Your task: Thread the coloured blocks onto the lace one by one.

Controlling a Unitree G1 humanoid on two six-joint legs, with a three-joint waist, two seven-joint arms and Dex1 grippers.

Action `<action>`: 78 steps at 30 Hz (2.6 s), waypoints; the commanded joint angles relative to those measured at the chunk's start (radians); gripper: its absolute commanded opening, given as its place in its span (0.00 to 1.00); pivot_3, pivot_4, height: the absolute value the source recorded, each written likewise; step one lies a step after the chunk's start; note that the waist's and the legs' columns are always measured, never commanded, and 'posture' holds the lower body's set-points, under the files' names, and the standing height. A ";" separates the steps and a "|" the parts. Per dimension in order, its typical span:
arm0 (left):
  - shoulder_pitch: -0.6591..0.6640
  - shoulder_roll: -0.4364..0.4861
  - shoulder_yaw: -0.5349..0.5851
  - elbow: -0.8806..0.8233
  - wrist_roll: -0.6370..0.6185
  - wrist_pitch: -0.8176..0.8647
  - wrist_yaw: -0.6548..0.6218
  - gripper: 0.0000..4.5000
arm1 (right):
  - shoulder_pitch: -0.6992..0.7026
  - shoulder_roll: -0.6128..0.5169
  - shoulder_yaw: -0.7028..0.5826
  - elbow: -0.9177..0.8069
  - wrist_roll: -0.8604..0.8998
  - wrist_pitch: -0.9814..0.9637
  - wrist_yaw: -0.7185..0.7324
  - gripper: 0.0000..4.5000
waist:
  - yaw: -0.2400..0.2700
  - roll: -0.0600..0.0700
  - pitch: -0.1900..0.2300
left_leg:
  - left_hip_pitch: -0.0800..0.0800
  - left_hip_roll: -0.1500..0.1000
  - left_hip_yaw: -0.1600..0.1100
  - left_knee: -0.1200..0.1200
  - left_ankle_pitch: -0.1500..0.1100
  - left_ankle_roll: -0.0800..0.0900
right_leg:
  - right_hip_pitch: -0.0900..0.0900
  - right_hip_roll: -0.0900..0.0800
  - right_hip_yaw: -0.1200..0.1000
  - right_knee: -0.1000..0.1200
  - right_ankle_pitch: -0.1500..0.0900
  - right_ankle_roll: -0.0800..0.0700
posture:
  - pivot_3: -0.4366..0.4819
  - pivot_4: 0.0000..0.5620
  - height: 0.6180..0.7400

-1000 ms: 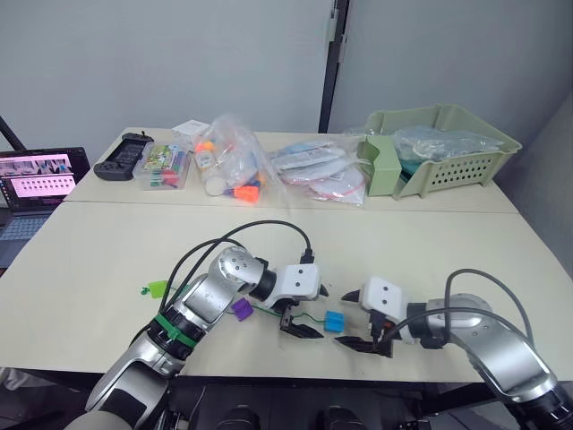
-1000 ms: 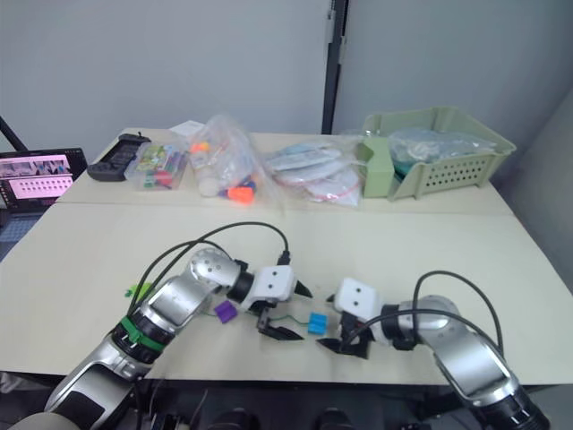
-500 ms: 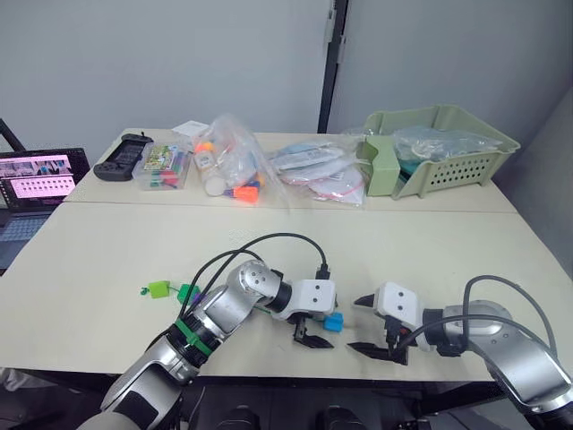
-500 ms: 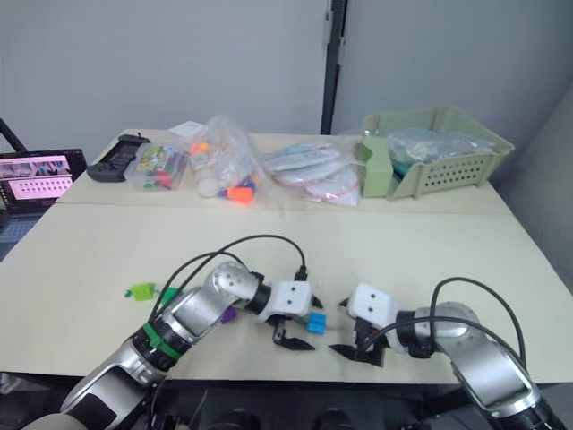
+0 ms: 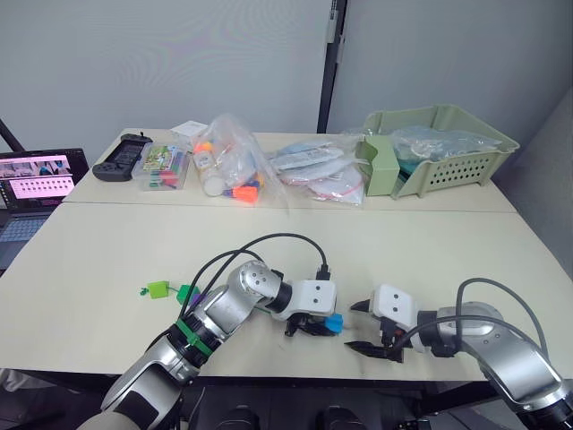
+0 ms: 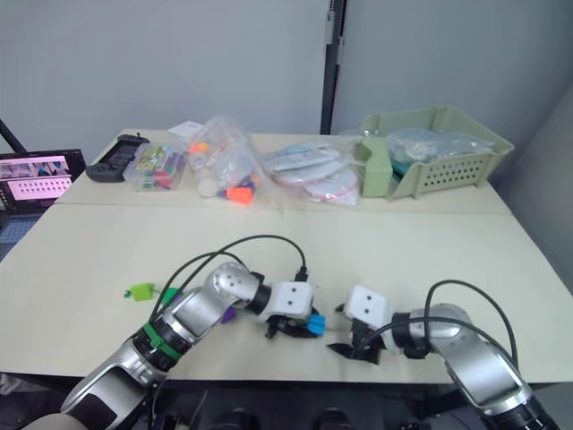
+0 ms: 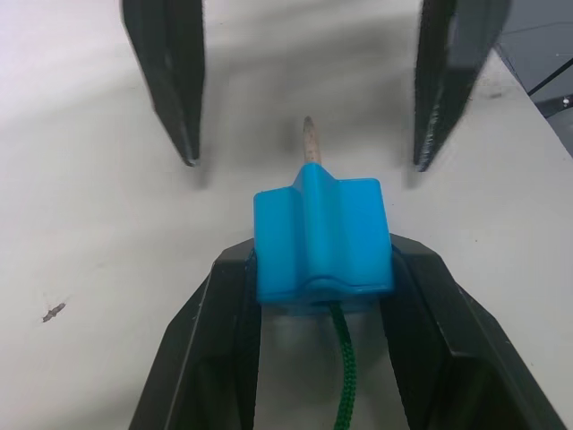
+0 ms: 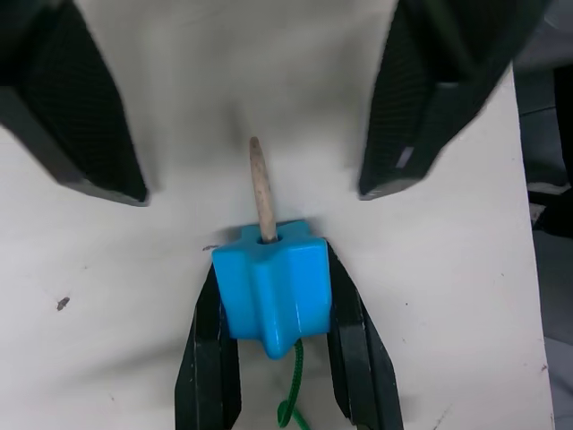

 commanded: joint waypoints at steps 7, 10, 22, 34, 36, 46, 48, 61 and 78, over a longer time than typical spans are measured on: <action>-0.006 0.002 -0.010 0.008 0.020 0.005 0.000 0.31 | -0.017 0.000 0.002 -0.001 -0.012 -0.033 -0.001 0.15 | 0.000 0.000 0.000 | 0.000 0.000 0.000 0.000 0.000 0.000 | 0.000 0.000 0.000 0.000 0.000 0.000 | 0.48 0.27 1.00; -0.006 0.003 -0.010 0.007 0.020 0.005 -0.001 0.31 | -0.016 0.001 0.005 0.001 -0.016 -0.037 -0.001 0.00 | 0.000 0.000 0.000 | 0.000 0.000 0.000 0.000 0.000 0.000 | 0.000 0.000 0.000 0.000 0.000 0.000 | 0.48 0.27 1.00; 0.033 0.205 0.096 -0.070 -0.022 0.075 -0.064 0.31 | -0.033 -0.056 -0.027 0.069 -0.014 -0.137 0.082 0.00 | -0.016 0.000 0.000 | 0.001 0.002 0.000 -0.002 0.000 0.000 | -0.001 0.002 0.000 0.001 0.000 0.000 | 0.48 0.27 1.00; 0.134 0.465 0.203 -0.054 -0.080 -0.019 -0.172 0.31 | -0.047 -0.071 -0.038 0.103 -0.016 -0.174 0.112 0.00 | -0.029 0.000 0.000 | 0.004 0.002 0.001 -0.006 0.000 0.000 | 0.000 0.001 0.001 0.000 0.000 -0.001 | 0.48 0.27 1.00; 0.160 0.485 0.214 -0.058 -0.082 -0.029 -0.182 0.31 | -0.049 -0.068 -0.035 0.103 -0.017 -0.173 0.113 0.00 | -0.028 0.000 0.000 | 0.004 0.002 0.001 -0.006 0.000 0.000 | 0.000 0.000 0.001 0.000 0.000 -0.001 | 0.48 0.27 1.00; 0.198 0.501 0.223 -0.053 -0.078 -0.060 -0.184 0.31 | -0.051 -0.064 -0.032 0.098 -0.014 -0.168 0.113 0.00 | -0.031 0.000 0.000 | 0.006 0.002 0.002 -0.008 0.000 0.000 | 0.000 0.001 0.001 0.000 -0.001 -0.001 | 0.48 0.27 1.00; 0.198 0.489 0.221 -0.057 -0.080 -0.057 -0.178 0.31 | -0.053 -0.061 -0.030 0.097 -0.014 -0.166 0.112 0.00 | -0.031 0.000 0.000 | 0.006 0.002 0.002 -0.008 0.000 0.000 | 0.000 0.001 0.001 0.000 -0.001 -0.001 | 0.48 0.27 1.00; 0.100 0.515 0.225 -0.138 -0.066 0.019 -0.220 0.96 | -0.065 -0.029 -0.015 0.078 -0.020 -0.142 0.087 0.00 | -0.030 0.000 0.000 | 0.005 0.002 0.002 -0.008 0.000 0.000 | 0.000 0.001 0.001 0.000 -0.001 -0.001 | 0.48 0.27 1.00; -0.307 0.637 -0.101 -0.335 -0.013 0.613 -0.423 0.96 | -0.082 0.030 0.019 0.093 -0.045 -0.146 0.041 0.00 | -0.015 -0.003 0.002 | 0.000 0.001 0.001 -0.005 0.000 0.000 | -0.002 0.001 0.000 -0.001 -0.004 0.005 | 0.48 0.27 1.00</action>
